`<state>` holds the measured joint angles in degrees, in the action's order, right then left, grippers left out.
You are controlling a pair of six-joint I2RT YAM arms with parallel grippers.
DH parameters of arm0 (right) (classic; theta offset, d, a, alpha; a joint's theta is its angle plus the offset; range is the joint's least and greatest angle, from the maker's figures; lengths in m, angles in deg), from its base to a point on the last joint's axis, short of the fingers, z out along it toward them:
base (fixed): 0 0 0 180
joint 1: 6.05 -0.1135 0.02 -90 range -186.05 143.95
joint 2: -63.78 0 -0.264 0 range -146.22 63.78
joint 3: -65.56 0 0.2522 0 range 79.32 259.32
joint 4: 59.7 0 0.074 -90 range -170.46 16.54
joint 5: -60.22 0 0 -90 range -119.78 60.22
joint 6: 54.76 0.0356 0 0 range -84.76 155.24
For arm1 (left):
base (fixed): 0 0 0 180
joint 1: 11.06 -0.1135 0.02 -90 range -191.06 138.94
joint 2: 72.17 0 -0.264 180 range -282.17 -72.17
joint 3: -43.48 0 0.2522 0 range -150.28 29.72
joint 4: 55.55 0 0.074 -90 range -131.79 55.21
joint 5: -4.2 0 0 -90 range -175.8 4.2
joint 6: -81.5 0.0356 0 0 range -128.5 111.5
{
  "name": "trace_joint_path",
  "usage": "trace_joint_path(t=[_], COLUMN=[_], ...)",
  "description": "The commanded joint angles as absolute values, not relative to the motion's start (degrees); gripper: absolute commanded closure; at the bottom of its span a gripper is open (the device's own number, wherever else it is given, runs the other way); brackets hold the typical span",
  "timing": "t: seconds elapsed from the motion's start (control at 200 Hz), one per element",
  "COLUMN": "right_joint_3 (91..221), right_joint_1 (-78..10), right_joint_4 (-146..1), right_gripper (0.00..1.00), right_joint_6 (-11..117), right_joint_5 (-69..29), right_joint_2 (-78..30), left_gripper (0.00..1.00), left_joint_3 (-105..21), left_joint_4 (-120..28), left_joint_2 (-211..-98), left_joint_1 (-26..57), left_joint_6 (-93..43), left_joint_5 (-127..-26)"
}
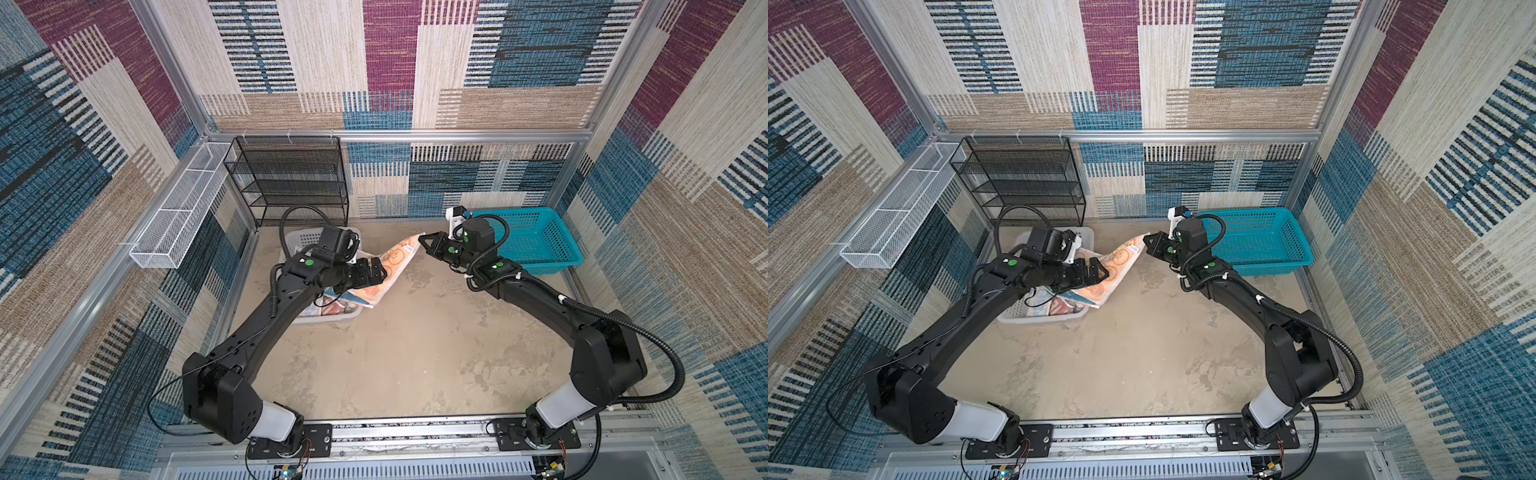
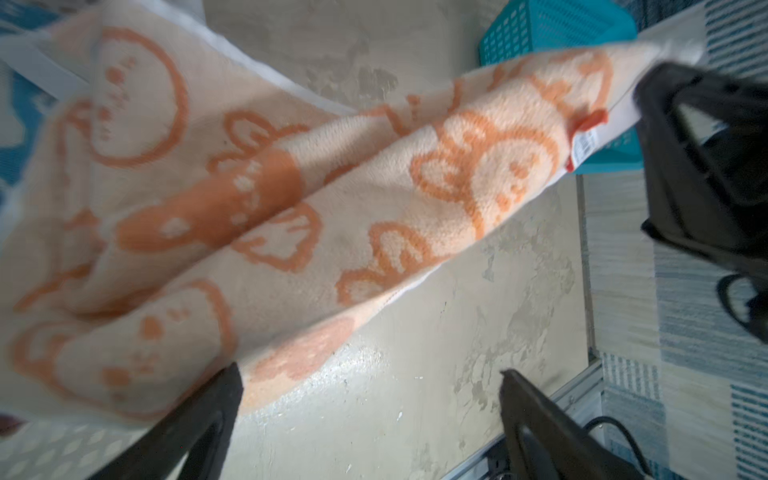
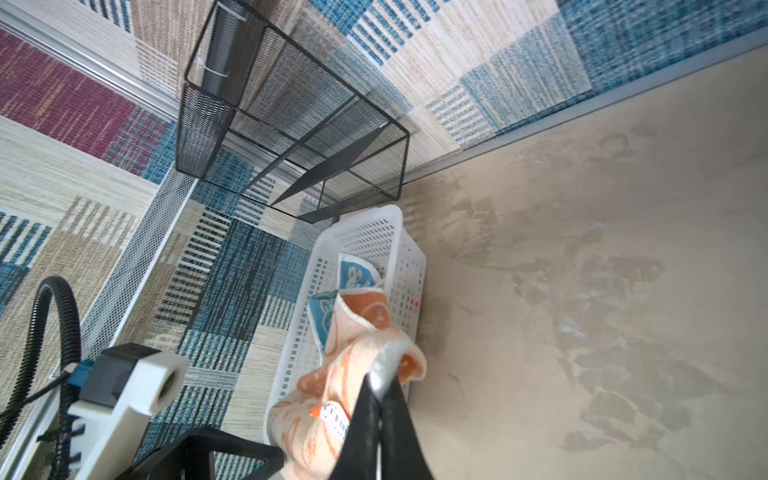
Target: Fold and stack the towels
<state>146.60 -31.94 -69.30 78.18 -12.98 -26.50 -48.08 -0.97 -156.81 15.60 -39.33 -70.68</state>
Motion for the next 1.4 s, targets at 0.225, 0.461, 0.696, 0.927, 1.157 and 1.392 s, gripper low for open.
trace_joint_path(t=[0.225,0.461,0.696,0.927,1.157,1.392], right_joint_3=[129.5,119.4,114.4,114.9,116.3,116.0], right_joint_1=[-27.2,-23.0,-20.3,-18.5,-18.5,-18.5], right_joint_4=[-71.3,-68.2,-67.0,-64.8,-64.7,-64.1], right_gripper=[1.00,1.00,1.00,1.00,1.00,1.00], right_joint_6=[76.0,77.2,77.3,78.2,77.7,77.6], right_joint_5=[-20.2,-20.0,-19.8,-16.5,-15.4,-15.5], right_joint_2=[-18.2,-15.8,-14.3,-17.2,-18.9,-19.2], left_gripper=[0.01,0.01,0.00,0.05,0.05,0.15], left_joint_3=[-48.3,-49.6,-47.7,-43.7,-45.2,-46.3], left_joint_4=[-1.9,-2.3,-3.1,-3.9,-5.1,-8.5], left_joint_2=[-166.1,-175.5,-178.6,-176.2,-180.0,-181.3], left_joint_1=[29.9,34.6,35.7,38.3,39.4,41.5], left_joint_6=[-41.5,-42.8,-41.4,-40.8,-43.1,-45.1], left_joint_5=[-78.1,-81.2,-86.3,-86.9,-85.0,-84.2])
